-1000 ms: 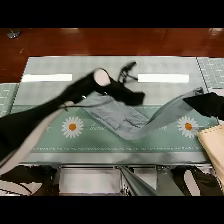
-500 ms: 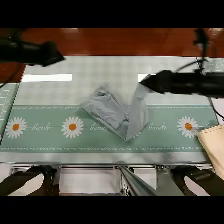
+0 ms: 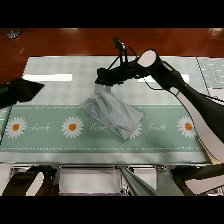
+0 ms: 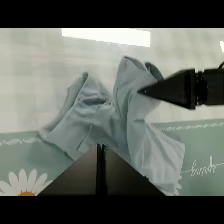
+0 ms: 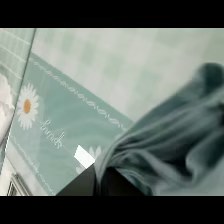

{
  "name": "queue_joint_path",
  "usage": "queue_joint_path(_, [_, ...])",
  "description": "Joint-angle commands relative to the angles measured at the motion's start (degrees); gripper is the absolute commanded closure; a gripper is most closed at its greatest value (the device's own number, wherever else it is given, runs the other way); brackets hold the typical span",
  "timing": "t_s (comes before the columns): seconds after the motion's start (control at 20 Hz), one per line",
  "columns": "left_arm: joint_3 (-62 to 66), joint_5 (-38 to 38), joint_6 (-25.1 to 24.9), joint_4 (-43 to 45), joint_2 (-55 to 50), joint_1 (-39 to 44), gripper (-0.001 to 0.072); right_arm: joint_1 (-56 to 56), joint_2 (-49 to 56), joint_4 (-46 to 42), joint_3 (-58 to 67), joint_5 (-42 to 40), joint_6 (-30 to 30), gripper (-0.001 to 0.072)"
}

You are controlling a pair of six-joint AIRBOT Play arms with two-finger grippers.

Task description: Fold the shirts.

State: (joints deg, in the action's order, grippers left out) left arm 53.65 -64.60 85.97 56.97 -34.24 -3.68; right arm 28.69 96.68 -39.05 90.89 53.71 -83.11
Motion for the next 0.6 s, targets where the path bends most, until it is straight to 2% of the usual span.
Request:
queue_joint_path(0.0, [-8.0, 0.6, 0.3, -1.6, 3.0, -0.2, 0.0687, 0.8, 6.0, -3.5, 6.3, -0.2, -3.7, 0.0684])
queue_joint_path(0.1, [-10.5, 1.6, 0.2, -2.1, 2.9, -0.2, 0.0686, 0.8, 6.1, -4.3, 6.5, 0.1, -5.7, 0.0683])
queue_joint_path(0.15, [-11.6, 2.4, 0.2, -2.1, 2.9, -0.2, 0.0687, 0.8, 6.1, -4.3, 6.5, 1.2, -6.3, 0.0525])
queue_joint_path(0.2, [-12.5, 3.2, 0.2, -2.1, 2.9, -0.2, 0.0686, 0.8, 6.1, -3.5, 6.5, 3.9, -6.6, 0.0099])
queue_joint_path(0.3, [-13.4, 4.5, 0.2, -2.1, 2.9, -0.2, 0.0686, -1.0, 4.9, -3.2, 6.6, 12.7, -4.2, 0.0090])
queue_joint_path(0.4, [-13.4, 5.1, 0.2, -2.1, 2.9, -0.2, 0.0686, -5.2, 0.7, -7.5, 6.5, 21.1, -3.8, 0.0090])
queue_joint_path(0.55, [-13.4, 5.1, 0.2, -2.1, 2.9, -0.2, 0.0686, -11.8, -12.9, -25.9, 5.2, 28.2, -6.1, 0.0090])
